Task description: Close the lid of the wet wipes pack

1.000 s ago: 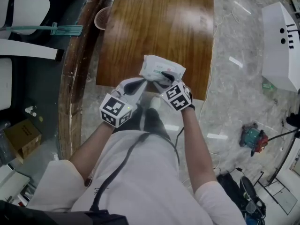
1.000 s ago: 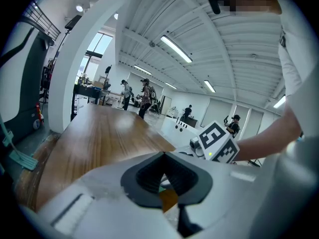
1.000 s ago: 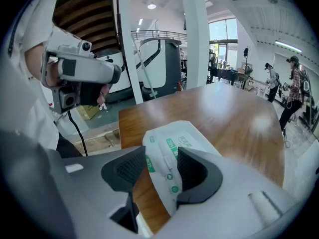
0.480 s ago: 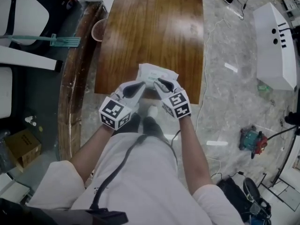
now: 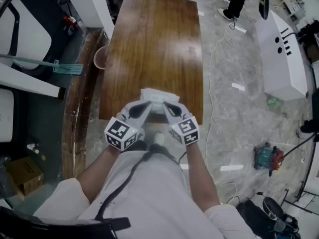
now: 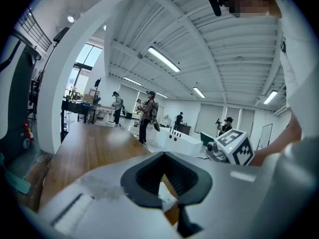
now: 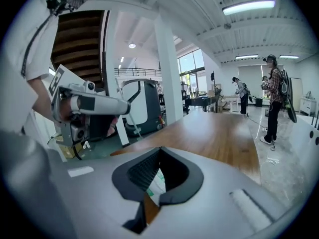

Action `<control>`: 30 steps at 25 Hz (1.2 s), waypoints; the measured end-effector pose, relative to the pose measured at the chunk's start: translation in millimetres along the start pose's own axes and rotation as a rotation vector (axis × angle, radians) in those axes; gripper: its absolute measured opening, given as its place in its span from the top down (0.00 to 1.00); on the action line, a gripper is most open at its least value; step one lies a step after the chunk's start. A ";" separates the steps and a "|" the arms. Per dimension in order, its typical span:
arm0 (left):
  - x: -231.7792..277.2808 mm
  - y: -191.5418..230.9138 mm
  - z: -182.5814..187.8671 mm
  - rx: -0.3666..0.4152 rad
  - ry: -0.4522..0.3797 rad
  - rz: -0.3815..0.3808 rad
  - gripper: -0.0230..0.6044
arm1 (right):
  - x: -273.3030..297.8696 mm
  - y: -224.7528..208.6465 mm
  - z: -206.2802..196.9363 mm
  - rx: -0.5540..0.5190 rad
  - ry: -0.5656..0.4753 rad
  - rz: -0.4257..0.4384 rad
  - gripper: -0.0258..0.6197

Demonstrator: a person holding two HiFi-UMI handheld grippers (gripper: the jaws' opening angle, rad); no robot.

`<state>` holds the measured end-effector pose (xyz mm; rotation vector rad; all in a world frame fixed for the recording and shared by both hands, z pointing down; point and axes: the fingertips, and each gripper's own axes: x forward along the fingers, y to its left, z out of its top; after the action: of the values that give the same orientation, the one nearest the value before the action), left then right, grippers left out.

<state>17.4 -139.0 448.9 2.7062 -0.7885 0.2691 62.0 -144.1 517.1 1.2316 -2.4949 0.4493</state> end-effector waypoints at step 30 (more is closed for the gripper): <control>-13.2 -6.5 54.5 0.050 -0.096 0.007 0.96 | -80.7 -3.4 87.8 0.085 -0.298 -0.150 0.95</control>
<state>15.0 -146.0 393.0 2.7816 -0.8289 0.1631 98.4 -125.6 405.0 1.6109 -2.6201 0.3596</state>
